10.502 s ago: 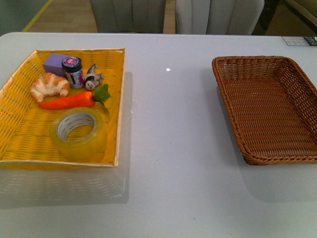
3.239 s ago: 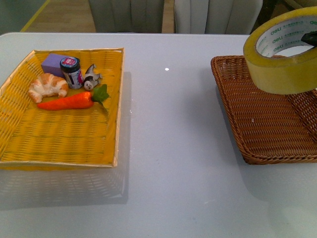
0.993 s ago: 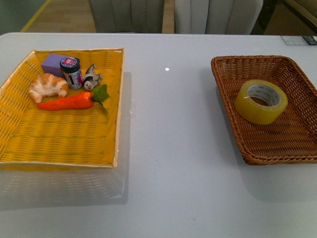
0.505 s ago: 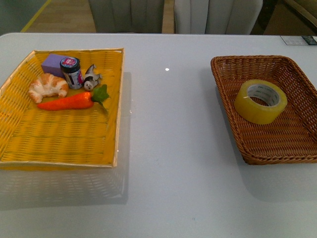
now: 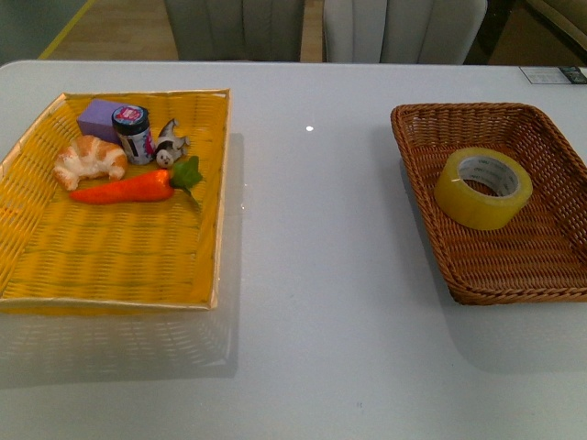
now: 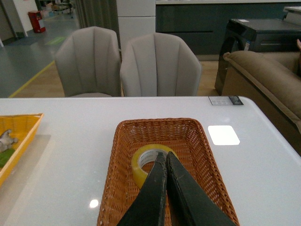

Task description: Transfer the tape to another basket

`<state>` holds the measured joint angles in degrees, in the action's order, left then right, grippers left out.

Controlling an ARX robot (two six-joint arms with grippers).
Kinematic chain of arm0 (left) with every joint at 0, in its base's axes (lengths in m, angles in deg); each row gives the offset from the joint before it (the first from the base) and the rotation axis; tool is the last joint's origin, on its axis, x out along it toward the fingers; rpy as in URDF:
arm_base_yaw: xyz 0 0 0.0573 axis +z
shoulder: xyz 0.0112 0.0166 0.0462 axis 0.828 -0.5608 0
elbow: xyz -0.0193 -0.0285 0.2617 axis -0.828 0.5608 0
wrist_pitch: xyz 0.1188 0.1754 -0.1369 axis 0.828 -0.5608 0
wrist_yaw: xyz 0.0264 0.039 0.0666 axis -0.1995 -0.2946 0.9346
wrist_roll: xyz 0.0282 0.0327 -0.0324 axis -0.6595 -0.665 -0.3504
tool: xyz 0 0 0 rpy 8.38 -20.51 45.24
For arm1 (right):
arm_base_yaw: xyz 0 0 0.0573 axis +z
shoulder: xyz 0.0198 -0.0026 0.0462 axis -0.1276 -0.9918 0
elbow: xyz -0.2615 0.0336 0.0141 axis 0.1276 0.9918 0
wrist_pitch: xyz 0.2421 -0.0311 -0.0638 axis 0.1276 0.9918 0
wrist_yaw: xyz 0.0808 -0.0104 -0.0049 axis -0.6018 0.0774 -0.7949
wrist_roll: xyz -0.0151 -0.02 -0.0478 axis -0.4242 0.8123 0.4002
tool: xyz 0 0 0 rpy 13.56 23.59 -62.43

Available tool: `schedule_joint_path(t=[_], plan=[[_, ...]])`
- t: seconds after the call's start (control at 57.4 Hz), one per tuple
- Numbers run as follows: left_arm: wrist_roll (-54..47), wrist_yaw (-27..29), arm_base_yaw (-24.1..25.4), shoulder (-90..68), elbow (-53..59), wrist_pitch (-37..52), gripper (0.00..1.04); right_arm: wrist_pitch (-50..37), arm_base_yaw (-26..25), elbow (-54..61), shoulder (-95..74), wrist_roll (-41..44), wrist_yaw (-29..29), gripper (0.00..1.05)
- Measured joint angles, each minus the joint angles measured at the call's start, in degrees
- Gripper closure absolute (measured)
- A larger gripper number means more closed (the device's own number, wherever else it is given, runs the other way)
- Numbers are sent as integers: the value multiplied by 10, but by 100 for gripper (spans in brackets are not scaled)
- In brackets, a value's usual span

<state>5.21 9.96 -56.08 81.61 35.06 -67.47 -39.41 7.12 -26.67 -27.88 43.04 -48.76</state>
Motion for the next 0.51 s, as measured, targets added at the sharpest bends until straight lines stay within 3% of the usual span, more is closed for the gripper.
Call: schedule_joint_path(t=[0.505], plan=[[0,0,0,0,0,0,103,145,0,0,150,0,0,103]])
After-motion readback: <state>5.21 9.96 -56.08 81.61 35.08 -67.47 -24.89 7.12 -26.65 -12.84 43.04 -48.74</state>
